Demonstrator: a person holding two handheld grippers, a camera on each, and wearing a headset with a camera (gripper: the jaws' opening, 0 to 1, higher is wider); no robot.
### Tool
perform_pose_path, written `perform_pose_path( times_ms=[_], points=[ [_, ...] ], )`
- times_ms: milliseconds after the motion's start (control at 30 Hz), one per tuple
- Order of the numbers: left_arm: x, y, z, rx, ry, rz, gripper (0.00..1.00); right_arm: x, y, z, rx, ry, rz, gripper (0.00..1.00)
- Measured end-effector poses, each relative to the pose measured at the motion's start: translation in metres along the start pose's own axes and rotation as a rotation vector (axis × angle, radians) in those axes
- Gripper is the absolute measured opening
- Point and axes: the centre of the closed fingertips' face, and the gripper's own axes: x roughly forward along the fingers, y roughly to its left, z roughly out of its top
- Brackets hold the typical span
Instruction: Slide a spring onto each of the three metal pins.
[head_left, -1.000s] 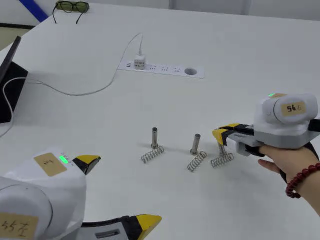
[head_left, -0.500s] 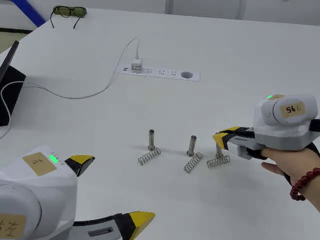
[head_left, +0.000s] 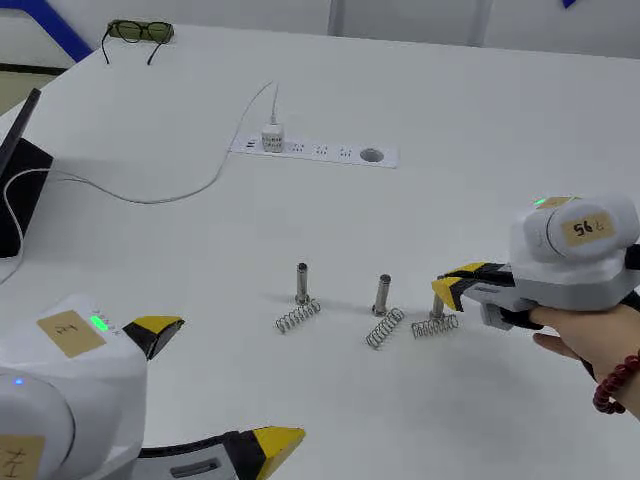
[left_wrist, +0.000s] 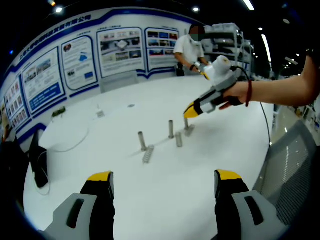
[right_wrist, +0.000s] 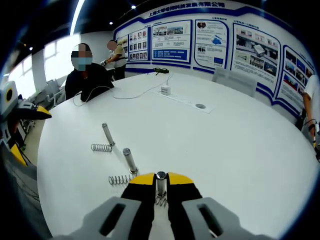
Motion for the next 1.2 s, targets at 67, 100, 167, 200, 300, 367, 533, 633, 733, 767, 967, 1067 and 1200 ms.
perform_pose_path(
  times_ms=[67,100,167,200,300,367,533,633,733,767,967,1067,1200],
  points=[
    [0.0,0.0,0.0,-0.001,0.0,0.0,0.84,-0.001,0.0,-0.001,0.002,0.004,-0.001,0.09],
    [-0.001,0.0,0.0,0.0,-0.001,0.0,0.84,-0.001,0.0,-0.001,0.003,0.006,0.0,0.09],
    [-0.001,0.0,0.0,0.001,0.001,0.0,0.84,-0.002,-0.001,-0.002,0.007,0.01,-0.002,0.09],
    [-0.001,0.0,-0.001,0.001,0.002,0.001,0.84,-0.002,-0.001,-0.003,0.009,0.012,-0.001,0.09],
    [-0.001,0.0,-0.001,-0.001,0.006,0.002,0.84,-0.003,-0.002,-0.004,0.01,0.017,-0.003,0.09],
    [-0.001,0.0,-0.001,-0.001,0.005,0.002,0.84,-0.004,-0.002,-0.005,0.013,0.019,-0.004,0.09],
    [-0.001,0.0,-0.001,0.001,0.005,0.001,0.84,-0.004,-0.001,-0.005,0.013,0.02,-0.003,0.09],
    [-0.001,0.0,-0.001,0.002,0.005,0.0,0.84,-0.004,-0.001,-0.005,0.019,0.021,-0.004,0.09],
    [-0.001,-0.001,-0.001,0.004,0.005,-0.001,0.84,-0.006,-0.003,-0.003,0.032,0.011,-0.014,0.12],
    [-0.001,-0.001,-0.001,0.004,0.004,-0.001,0.84,-0.006,-0.003,-0.003,0.033,0.009,-0.012,0.14],
    [0.0,0.0,0.001,0.004,0.001,-0.001,0.84,-0.011,-0.003,0.001,0.054,-0.01,-0.01,0.21],
    [0.001,0.0,0.002,0.009,0.001,-0.001,0.84,-0.014,0.0,0.005,0.055,-0.025,-0.002,0.23],
    [0.002,0.001,0.002,0.011,0.005,-0.001,0.83,-0.019,0.005,0.008,0.056,-0.04,0.018,0.29]
  ],
)
